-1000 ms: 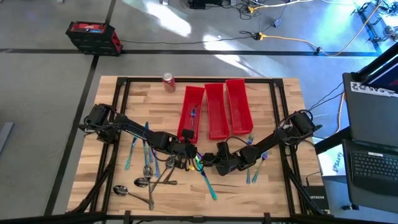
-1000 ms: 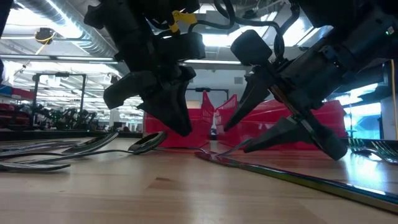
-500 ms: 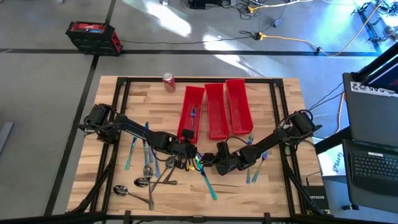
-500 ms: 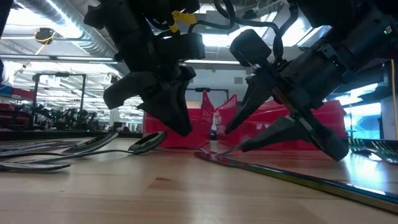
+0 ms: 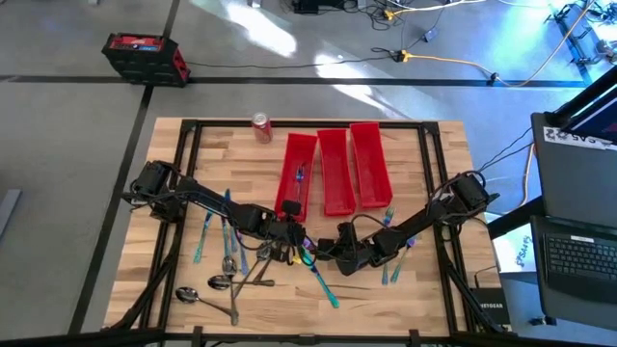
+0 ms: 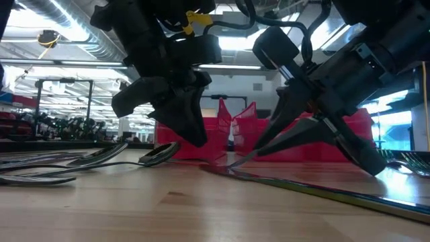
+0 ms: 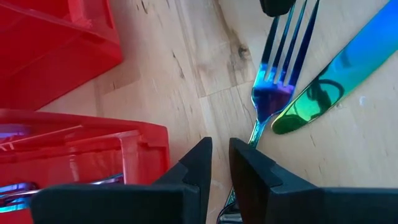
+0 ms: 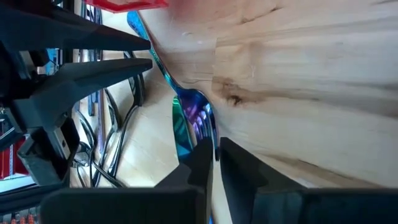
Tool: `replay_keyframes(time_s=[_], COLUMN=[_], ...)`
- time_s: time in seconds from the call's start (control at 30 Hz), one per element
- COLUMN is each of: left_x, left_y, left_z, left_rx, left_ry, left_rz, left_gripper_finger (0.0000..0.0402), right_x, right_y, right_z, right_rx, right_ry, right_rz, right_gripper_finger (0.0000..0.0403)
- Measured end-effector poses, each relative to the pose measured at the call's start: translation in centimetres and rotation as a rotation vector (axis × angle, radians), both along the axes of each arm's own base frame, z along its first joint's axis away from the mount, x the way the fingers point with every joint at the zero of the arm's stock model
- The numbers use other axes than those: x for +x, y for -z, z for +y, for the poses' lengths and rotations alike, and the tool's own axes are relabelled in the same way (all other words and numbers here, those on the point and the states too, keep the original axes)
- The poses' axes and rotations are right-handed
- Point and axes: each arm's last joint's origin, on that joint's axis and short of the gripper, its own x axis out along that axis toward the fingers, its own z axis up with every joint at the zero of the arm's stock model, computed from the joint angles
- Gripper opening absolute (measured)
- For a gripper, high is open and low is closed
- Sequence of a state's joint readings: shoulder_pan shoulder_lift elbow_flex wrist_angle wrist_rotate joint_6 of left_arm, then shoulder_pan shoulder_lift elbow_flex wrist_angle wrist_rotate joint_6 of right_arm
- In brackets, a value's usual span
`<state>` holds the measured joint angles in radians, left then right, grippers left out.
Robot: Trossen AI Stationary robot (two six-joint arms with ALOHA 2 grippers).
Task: Sort silverware
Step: Put the purple fork into the left red bin
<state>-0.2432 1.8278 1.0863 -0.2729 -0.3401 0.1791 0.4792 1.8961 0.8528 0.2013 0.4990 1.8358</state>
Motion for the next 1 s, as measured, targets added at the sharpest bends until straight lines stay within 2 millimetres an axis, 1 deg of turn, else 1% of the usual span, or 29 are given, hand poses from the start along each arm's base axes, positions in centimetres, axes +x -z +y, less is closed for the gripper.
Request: replay_keyframes(time_s=[0.07, 0.13, 0.37, 0.5, 0.6, 0.73, 0.8, 0.9, 1.0], left_x=[0.0, 0.0, 0.0, 0.0, 0.0, 0.0, 0.0, 0.0, -0.1], left_y=[0.0, 0.0, 0.0, 0.0, 0.0, 0.0, 0.0, 0.0, 0.0], left_z=[0.0, 0.0, 0.0, 0.0, 0.0, 0.0, 0.0, 0.0, 0.0], left_rx=[0.000, 0.000, -0.001, 0.007, 0.008, 0.018, 0.023, 0.024, 0.025], left_ry=[0.000, 0.000, -0.002, 0.009, 0.010, 0.025, 0.031, 0.033, 0.032], left_rz=[0.000, 0.000, 0.000, 0.004, 0.003, 0.007, 0.011, 0.015, 0.016], left_gripper_finger=[0.0043, 0.0043, 0.0043, 0.0043, 0.0043, 0.0043, 0.0043, 0.0043, 0.0043], right_x=[0.0, 0.0, 0.0, -0.2, -0.5, -0.7, 0.0, 1.7, 2.3], right_y=[0.0, 0.0, 0.0, -0.1, -0.1, 0.0, 0.1, 0.4, 0.5], right_z=[0.0, 0.0, -0.1, 0.4, 0.9, 1.6, 2.1, 3.0, 2.9], right_rx=[0.001, -0.004, -0.006, 0.014, 0.047, 0.054, 0.065, 0.078, 0.076], right_ry=[-0.002, 0.007, 0.035, 0.082, 0.122, 0.179, 0.182, 0.183, 0.177], right_rz=[0.002, 0.001, -0.013, -0.052, -0.075, -0.109, -0.116, -0.130, -0.117], right_gripper_finger=[0.0020, 0.0035, 0.0129, 0.0160, 0.0167, 0.0166, 0.0165, 0.0165, 0.0165])
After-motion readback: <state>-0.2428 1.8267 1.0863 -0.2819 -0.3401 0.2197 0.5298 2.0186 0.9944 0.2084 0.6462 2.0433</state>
